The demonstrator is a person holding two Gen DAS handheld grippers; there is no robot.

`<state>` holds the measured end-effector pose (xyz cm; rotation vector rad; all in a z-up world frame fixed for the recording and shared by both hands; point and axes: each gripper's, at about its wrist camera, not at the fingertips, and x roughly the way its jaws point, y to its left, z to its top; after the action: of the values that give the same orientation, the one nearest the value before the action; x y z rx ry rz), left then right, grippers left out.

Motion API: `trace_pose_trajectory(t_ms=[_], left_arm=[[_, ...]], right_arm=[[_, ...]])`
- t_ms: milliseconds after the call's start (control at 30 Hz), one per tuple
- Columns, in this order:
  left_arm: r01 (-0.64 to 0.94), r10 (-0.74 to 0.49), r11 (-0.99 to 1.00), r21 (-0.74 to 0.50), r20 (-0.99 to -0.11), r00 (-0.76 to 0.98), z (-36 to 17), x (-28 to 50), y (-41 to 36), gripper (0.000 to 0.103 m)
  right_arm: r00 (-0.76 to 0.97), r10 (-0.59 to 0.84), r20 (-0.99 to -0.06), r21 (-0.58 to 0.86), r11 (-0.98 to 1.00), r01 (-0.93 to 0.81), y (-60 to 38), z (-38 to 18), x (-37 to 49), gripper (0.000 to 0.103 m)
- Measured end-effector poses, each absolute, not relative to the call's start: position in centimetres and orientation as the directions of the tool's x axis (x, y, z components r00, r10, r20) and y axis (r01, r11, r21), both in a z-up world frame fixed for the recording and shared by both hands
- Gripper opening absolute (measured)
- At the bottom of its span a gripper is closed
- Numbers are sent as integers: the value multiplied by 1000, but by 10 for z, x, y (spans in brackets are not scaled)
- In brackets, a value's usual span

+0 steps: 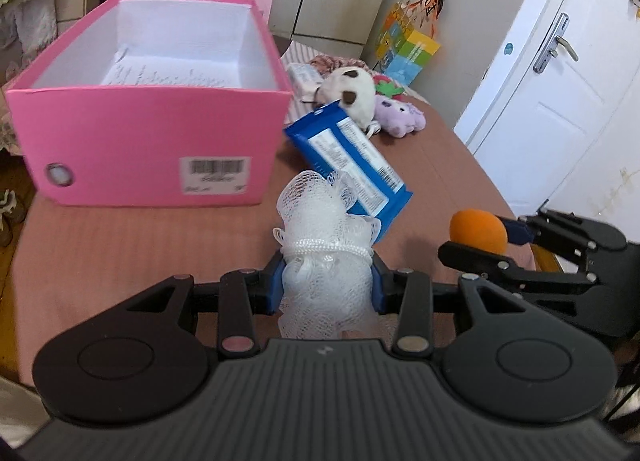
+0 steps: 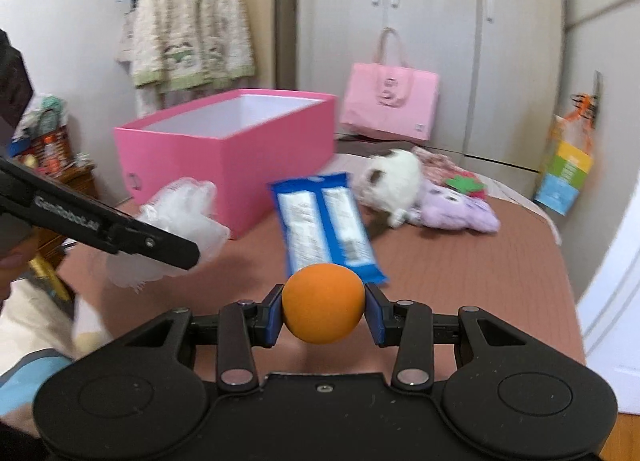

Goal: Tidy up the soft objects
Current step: 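Carry puff and ball over the pink box and release both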

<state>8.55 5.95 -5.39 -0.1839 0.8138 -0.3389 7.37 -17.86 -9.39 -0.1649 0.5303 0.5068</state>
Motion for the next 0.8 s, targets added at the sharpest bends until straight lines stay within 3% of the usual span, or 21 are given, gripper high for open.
trace_pose_trajectory(t_ms=[367, 500, 800], left_arm=[[202, -308, 951, -232, -702, 642, -14, 78, 115, 40], [182, -258, 966, -183, -682, 684, 10, 88, 131, 39], [243, -283, 958, -151, -626, 727, 53, 141, 138, 40]], right_arm=[[546, 602, -583, 76, 709, -701, -119, -48, 81, 46], [537, 620, -572, 57, 683, -728, -101, -35, 94, 46], [575, 640, -510, 4, 670, -742, -74, 6, 145, 47]])
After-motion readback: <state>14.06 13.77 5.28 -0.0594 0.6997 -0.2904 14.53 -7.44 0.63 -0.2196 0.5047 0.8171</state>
